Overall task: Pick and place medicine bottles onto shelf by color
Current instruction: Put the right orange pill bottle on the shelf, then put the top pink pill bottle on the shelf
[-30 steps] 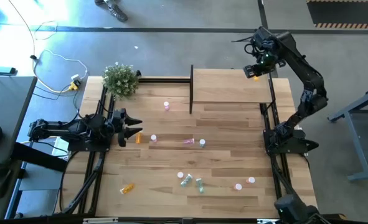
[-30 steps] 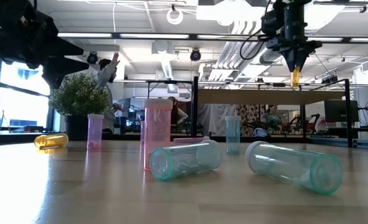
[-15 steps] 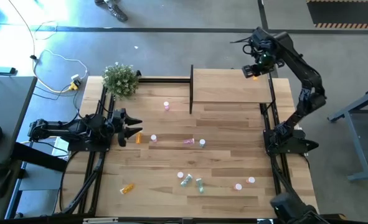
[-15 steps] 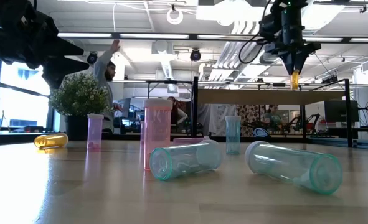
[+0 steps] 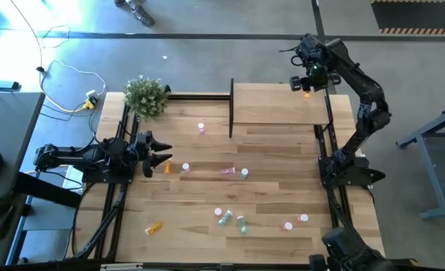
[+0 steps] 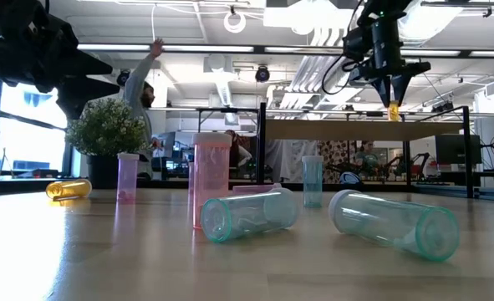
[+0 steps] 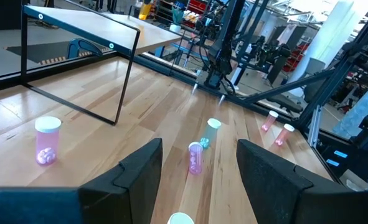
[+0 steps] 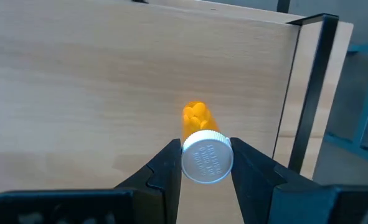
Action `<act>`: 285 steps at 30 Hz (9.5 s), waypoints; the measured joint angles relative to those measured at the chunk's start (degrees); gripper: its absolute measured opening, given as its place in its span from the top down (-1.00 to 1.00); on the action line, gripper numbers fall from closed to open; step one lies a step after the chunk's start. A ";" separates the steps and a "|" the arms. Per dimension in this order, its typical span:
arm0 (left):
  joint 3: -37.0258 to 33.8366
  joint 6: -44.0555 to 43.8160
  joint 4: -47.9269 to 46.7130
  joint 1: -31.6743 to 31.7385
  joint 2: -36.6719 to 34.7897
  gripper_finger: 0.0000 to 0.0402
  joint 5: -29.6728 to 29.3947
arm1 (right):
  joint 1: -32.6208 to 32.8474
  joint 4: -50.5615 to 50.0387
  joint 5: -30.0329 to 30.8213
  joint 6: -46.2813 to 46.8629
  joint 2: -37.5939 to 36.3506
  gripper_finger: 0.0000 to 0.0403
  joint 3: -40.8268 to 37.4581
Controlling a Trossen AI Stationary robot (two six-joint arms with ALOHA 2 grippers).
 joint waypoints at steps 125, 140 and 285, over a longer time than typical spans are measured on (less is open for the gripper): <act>46.35 31.58 -20.72 24.91 59.97 0.03 14.30 | 32.40 0.22 2.94 4.19 -4.37 0.16 26.32; 55.35 35.11 -21.57 30.59 79.88 0.03 17.85 | 31.76 0.33 2.92 -2.78 -4.52 0.16 26.34; 124.65 24.13 -45.63 29.66 121.54 0.44 10.05 | 31.74 3.14 11.44 -3.76 -4.48 0.16 26.34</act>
